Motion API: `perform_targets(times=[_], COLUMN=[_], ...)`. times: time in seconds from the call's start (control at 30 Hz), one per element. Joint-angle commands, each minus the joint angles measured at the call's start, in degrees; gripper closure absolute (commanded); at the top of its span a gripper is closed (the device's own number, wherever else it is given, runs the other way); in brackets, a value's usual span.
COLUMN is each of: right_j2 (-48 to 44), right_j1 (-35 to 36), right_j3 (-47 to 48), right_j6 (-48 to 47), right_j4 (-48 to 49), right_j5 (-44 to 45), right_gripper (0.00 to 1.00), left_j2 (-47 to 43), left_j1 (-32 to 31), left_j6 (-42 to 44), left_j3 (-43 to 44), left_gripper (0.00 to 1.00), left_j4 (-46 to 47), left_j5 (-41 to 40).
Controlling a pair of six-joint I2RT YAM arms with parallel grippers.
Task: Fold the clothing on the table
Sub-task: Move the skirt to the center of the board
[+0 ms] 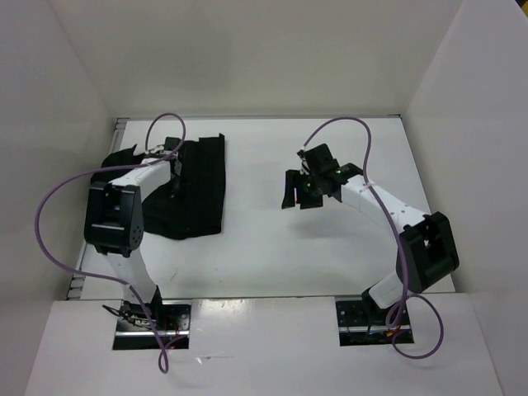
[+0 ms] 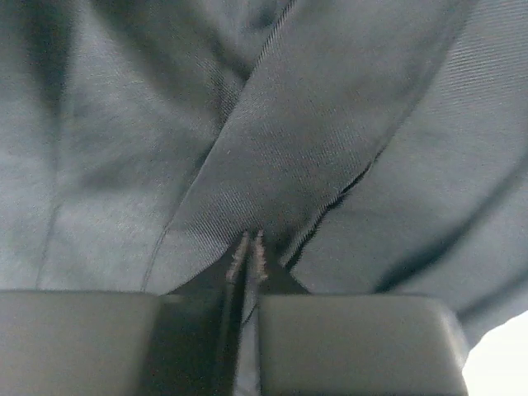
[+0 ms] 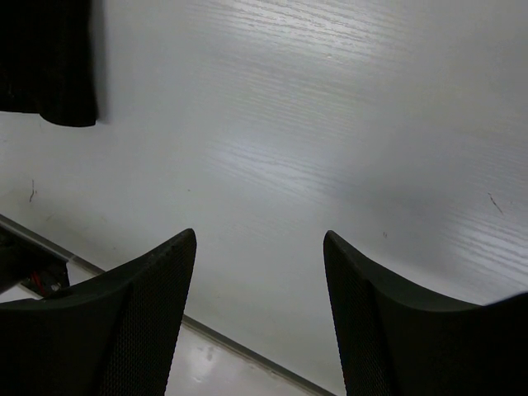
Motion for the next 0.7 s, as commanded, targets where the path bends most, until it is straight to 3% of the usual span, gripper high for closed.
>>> perform_targets(times=[0.0, 0.13, 0.27, 0.37, 0.5, 0.6, 0.67], right_j2=[-3.17, -3.70, -5.37, -5.37, -4.76, -3.62, -2.48], right_j1=[0.60, 0.60, 0.60, 0.60, 0.60, 0.60, 0.60], right_j3=[1.26, 1.26, 1.26, 1.79, 1.79, 2.92, 3.46], right_j6=[0.13, 0.13, 0.13, 0.13, 0.13, -1.00, -1.01], right_j4=[-0.90, -1.59, -1.60, -1.60, -1.60, -1.60, -2.12], right_j5=[2.01, 2.54, 3.68, 3.68, 2.46, 2.45, 2.45], right_gripper=[0.32, 0.32, 0.32, 0.32, 0.32, 0.34, 0.36], left_j2=[5.26, 8.42, 8.96, 9.57, 12.29, 10.56, 6.61], left_j1=[0.49, -3.28, -11.71, -17.41, -20.34, -20.34, -19.81], left_j6=[-1.17, -0.64, 0.59, 0.59, 0.59, 0.59, 0.07], left_j3=[1.82, 1.29, 1.29, 4.44, 9.81, 11.13, 11.14], left_gripper=[0.96, 1.00, 1.00, 0.99, 0.97, 0.81, 0.63], left_j4=[0.09, 2.11, 5.80, 8.00, 8.00, 6.68, 5.11], left_j5=[2.49, 8.88, 17.86, 24.28, 27.72, 25.97, 23.43])
